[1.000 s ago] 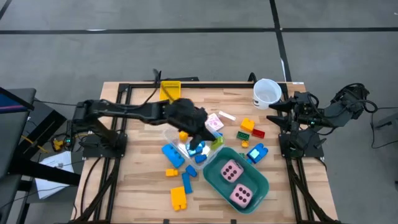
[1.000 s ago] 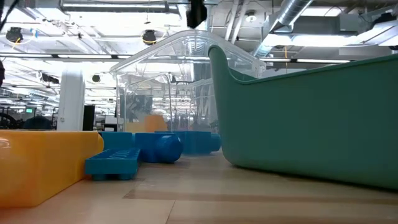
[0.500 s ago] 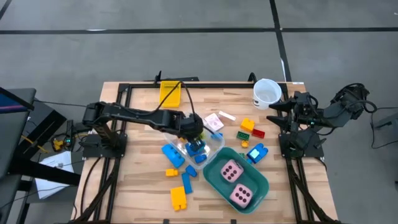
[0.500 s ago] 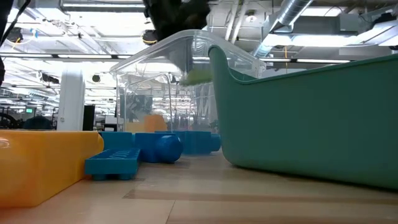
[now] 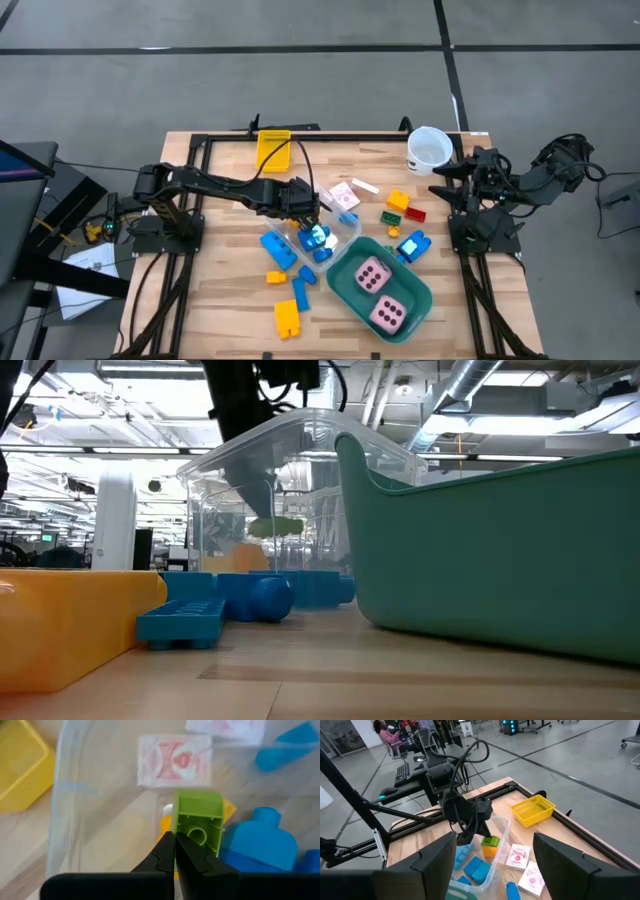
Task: Pick & Place Toys
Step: Put the green game piece into the transparent bin
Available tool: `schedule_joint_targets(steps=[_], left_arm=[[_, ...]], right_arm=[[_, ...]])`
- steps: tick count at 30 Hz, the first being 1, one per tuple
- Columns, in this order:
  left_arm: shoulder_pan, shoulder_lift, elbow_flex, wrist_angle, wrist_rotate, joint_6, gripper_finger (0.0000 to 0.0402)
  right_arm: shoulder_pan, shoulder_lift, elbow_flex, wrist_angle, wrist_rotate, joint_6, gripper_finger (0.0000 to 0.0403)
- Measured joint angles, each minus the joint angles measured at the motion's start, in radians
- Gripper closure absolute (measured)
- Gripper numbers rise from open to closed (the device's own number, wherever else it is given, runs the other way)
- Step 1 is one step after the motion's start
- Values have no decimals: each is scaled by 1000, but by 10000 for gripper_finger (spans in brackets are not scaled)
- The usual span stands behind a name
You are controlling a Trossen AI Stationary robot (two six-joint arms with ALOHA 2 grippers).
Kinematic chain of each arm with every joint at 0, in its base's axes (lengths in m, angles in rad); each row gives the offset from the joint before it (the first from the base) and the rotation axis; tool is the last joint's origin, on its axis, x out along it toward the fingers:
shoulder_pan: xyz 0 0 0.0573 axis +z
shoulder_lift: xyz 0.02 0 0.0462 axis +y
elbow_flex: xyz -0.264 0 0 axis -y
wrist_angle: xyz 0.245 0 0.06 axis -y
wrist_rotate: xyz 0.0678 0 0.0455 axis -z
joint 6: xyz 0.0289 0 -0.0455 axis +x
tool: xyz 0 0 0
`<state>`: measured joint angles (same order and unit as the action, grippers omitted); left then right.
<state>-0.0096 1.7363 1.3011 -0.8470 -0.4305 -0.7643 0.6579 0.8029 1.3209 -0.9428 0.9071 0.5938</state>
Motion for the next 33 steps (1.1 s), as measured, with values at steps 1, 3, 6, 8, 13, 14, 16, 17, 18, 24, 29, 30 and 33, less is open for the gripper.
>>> schedule_joint_targets(steps=[1,3,6,8,13,14,16,17,18,24,29,30,33], left_arm=[[1,0,-5,0,0,-1,401],[1,0,-7,2,-1,-1,401],[1,0,-7,6,-5,-1,401],[1,0,-7,10,-5,-1,401],[1,0,-7,20,-5,-4,401],[1,0,-7,20,-5,-4,401],[1,0,-7,20,-4,-4,401],[1,0,-7,21,-4,-4,401],[1,0,-7,21,-4,-4,401],[1,0,-7,21,-4,-5,401],[1,0,-7,20,-51,-57,377],[1,0,-7,21,-60,-61,368],[1,-2,-7,22,-69,-63,340]], right_arm=[[0,0,0,0,7,0,148],[0,0,0,0,12,0,148],[0,0,0,0,14,0,148],[0,0,0,0,14,0,148],[0,0,0,0,15,0,148],[0,0,0,0,15,0,148],[0,0,0,0,15,0,148],[0,0,0,0,15,0,148],[0,0,0,0,15,0,148],[0,0,0,0,15,0,148],[0,0,0,0,15,0,148],[0,0,0,0,15,0,148],[0,0,0,0,14,0,148]])
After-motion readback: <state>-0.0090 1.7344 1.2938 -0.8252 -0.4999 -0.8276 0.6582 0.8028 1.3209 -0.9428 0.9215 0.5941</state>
